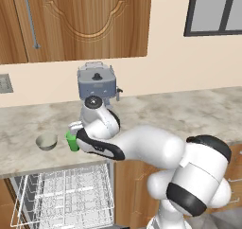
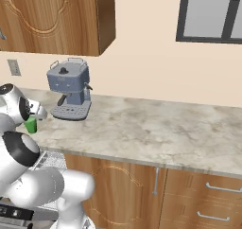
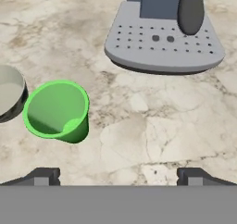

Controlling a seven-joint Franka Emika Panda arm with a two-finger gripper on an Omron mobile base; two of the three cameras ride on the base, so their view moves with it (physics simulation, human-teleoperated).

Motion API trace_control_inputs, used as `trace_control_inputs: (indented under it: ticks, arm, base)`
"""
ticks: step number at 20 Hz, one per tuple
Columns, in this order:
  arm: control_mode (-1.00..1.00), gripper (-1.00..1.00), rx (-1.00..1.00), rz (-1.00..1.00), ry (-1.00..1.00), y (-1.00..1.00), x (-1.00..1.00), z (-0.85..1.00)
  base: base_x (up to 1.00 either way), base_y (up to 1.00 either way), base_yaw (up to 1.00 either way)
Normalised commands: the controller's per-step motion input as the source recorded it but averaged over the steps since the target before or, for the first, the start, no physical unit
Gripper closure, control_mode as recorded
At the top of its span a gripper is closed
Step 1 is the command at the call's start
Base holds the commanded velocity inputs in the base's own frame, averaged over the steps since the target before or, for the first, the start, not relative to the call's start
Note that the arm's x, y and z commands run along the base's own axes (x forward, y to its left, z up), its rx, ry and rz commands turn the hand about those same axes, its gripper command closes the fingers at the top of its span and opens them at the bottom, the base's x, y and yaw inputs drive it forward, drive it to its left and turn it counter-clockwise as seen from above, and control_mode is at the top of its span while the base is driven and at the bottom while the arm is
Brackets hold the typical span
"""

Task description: Pick up the cup and bowl from the counter, place them in the dishwasher, and close the dishwasher door.

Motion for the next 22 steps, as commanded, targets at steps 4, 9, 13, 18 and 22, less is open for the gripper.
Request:
trace_control_inputs:
  ticks: [4,9,13,18,22]
  arm:
    - [-1.0,-1.0,0.0,0.0,0.0,0.08,0.23,-0.19]
    - [-1.0,-1.0,0.0,0.0,0.0,0.13,0.21,-0.15]
    - [-1.0,-1.0,0.0,0.0,0.0,0.18,0.19,-0.13]
    - [-1.0,-1.0,0.0,0.0,0.0,0.17,0.17,-0.14]
    - [-1.0,-1.0,0.0,0.0,0.0,0.15,0.17,-0.15]
  base:
    - [0.0,0.0,0.0]
    - [0.0,0.0,0.0]
    - [0.0,0.0,0.0]
    - [0.0,0.0,0.0]
    - [0.0,0.0,0.0]
